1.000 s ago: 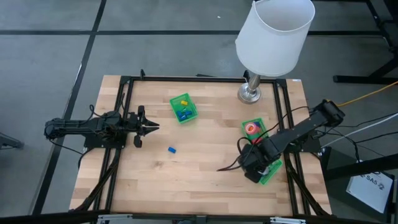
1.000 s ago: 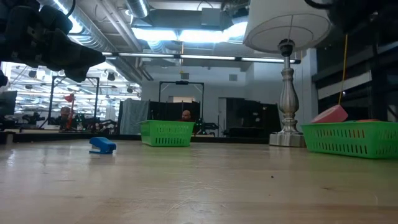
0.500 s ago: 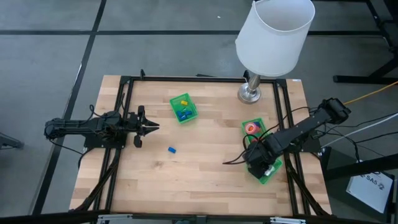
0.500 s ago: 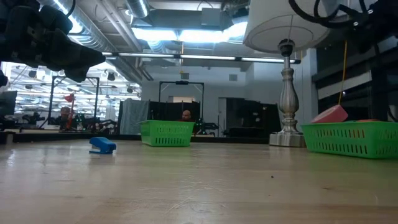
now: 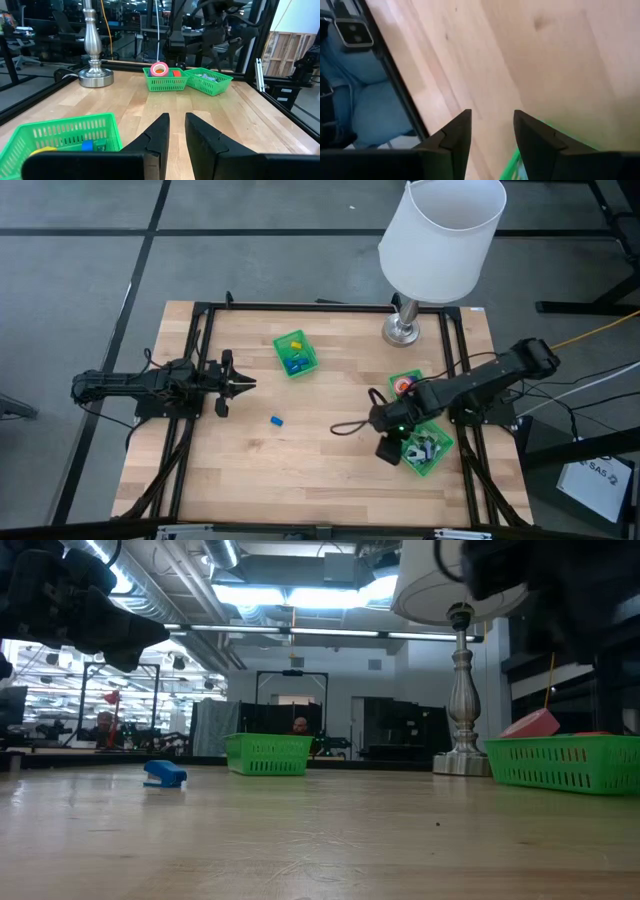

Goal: Pick and place Stapler, Stapler remover, tape
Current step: Put the blue stapler into the top left green bin

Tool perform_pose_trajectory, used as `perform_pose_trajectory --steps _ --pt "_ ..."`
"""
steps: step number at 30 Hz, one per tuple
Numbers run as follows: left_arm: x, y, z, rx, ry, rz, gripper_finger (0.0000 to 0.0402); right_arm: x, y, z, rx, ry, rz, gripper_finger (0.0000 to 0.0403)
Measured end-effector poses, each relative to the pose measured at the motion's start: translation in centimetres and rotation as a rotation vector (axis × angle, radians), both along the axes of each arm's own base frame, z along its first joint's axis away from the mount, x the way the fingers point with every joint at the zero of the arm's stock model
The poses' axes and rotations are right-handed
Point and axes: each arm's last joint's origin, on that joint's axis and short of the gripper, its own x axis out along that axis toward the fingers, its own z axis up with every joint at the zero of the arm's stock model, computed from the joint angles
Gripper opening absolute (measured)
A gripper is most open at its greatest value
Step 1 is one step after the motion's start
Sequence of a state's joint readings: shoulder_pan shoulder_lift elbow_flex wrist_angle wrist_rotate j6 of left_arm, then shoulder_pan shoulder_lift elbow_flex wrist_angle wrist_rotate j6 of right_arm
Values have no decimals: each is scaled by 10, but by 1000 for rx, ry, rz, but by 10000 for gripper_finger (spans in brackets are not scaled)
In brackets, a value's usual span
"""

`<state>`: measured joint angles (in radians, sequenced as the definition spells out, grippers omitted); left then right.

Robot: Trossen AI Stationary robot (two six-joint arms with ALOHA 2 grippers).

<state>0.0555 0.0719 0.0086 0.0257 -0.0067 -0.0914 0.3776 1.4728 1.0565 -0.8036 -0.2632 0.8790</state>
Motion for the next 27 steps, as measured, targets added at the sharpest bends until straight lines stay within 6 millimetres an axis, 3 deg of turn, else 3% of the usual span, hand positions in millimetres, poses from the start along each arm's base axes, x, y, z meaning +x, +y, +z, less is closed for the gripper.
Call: perform_pose_trajectory --steps 7,15,21,27 --pt "0 0 0 0 0 0 58 23 -23 -12 -27 -65 19 164" --pt "0 0 0 0 0 0 58 53 -58 -36 -168 -124 -106 168" --pt "0 0 0 0 0 0 58 83 -62 -47 -278 -196 -170 168" --pt "0 0 0 0 1 0 58 134 -56 -45 -388 -266 -157 168"
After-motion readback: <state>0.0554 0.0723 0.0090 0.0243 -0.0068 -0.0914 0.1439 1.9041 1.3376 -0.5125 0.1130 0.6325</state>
